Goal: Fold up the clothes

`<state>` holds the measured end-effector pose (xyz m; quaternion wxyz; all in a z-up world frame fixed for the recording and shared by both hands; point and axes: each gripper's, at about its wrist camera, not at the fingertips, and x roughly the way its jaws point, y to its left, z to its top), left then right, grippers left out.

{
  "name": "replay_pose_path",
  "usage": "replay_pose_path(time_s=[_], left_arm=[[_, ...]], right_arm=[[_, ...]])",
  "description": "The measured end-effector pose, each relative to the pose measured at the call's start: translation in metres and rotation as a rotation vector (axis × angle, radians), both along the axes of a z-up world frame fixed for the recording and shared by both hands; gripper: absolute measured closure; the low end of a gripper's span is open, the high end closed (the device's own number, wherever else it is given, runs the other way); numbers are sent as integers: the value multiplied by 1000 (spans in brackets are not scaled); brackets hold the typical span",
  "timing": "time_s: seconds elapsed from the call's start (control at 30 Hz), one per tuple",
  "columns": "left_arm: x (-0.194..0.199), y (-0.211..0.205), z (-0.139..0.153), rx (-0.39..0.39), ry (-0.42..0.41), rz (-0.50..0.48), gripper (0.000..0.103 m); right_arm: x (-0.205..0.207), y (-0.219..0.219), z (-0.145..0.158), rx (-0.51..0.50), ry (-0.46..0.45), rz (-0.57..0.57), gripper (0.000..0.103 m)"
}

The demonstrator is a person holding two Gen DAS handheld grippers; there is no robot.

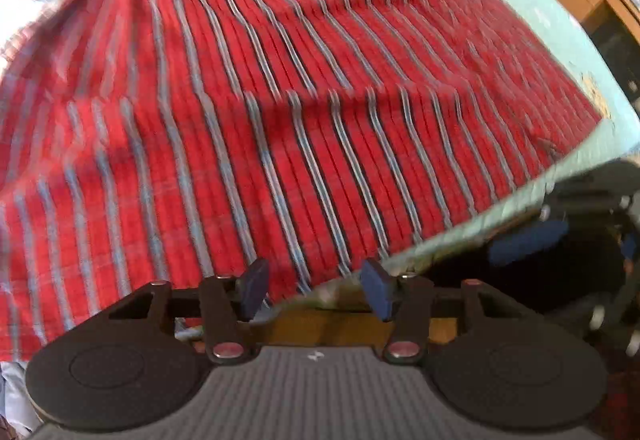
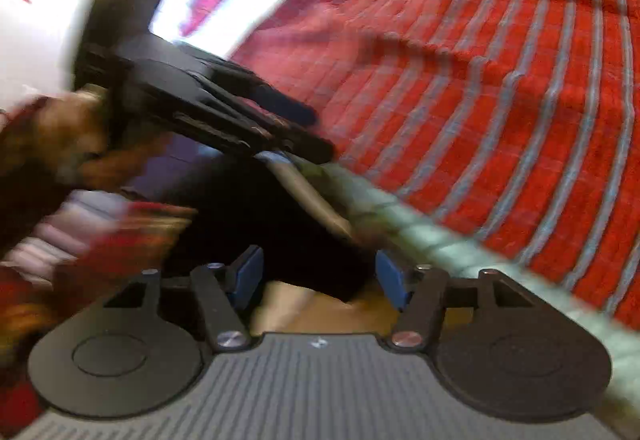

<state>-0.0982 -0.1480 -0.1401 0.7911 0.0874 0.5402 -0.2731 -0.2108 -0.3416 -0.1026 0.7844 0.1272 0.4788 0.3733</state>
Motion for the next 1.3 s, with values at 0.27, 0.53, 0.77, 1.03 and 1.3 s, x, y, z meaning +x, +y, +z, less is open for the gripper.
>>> replay_pose_path(time_s=[0.27,0.53,0.77,1.03,1.3], left_arm=[[60,0,-27,38,-20,148,48],[53,55,18,-35,-33,223,49],[68,75,-20,165,53,282,44],[74,97,-13,260,-87,377,44],[89,148,-3,279,-63,502,38]], right_arm=[[71,-17,-24,15,30,-145,31],[56,-30,14,147,-18,-11,35],[62,11,-22,97,143,132,33],[78,-43,-2,159,-21,-231,26],[75,-49,2,388,130,-99,35]])
